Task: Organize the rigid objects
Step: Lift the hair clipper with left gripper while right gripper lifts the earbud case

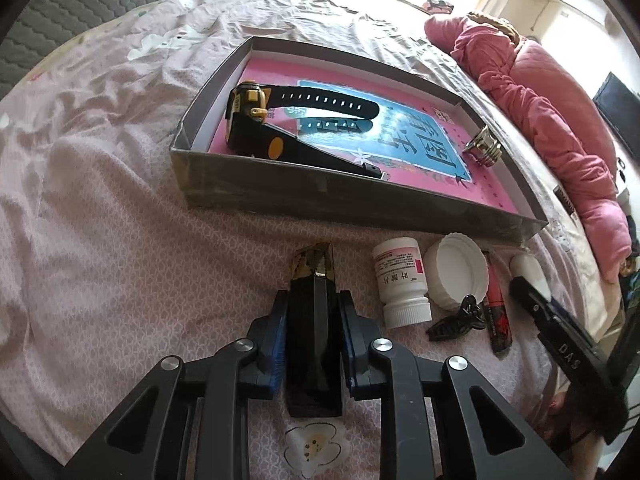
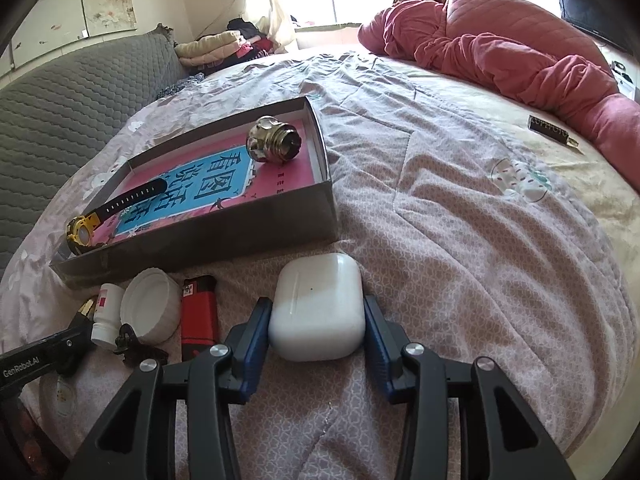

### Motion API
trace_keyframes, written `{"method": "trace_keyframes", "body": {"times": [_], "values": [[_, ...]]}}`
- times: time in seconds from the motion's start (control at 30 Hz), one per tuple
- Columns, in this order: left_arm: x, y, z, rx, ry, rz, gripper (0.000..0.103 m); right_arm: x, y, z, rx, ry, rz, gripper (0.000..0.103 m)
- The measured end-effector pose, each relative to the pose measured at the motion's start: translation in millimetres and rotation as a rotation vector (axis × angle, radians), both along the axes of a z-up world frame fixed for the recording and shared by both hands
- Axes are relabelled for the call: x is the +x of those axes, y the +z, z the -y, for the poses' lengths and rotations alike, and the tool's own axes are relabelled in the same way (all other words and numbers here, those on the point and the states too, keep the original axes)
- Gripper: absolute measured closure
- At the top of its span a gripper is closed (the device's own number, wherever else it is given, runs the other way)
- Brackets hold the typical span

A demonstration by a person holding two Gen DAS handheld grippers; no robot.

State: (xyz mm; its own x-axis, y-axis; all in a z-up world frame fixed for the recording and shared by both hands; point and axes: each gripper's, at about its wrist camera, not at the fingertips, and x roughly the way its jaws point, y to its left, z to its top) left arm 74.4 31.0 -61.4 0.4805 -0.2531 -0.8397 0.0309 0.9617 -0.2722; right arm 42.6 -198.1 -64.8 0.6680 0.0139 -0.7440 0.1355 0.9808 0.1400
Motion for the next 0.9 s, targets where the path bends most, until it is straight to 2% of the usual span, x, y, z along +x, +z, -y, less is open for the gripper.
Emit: {"method": "trace_keyframes", "body": {"times": [0.3, 0.4, 0.7, 0.9], "values": [[0, -5, 6, 0.034, -0.001, -0.017, 0.080, 6, -8, -5, -0.029, 0.010, -0.019, 0.058], [1, -5, 9, 0.056, -0.014, -0.017, 0.080, 7, -8, -3, -0.007, 0.014, -0.011, 0.059], [-5, 3, -7, -0.044, 0.021, -0.016, 0.081, 0, 2, 10, 0.112, 0.012, 0.035, 0.059], [-13, 13, -14, -0.050, 0.032, 0.015, 0.081, -6, 11, 12, 0.133, 0.011, 0.070, 0.059]]}}
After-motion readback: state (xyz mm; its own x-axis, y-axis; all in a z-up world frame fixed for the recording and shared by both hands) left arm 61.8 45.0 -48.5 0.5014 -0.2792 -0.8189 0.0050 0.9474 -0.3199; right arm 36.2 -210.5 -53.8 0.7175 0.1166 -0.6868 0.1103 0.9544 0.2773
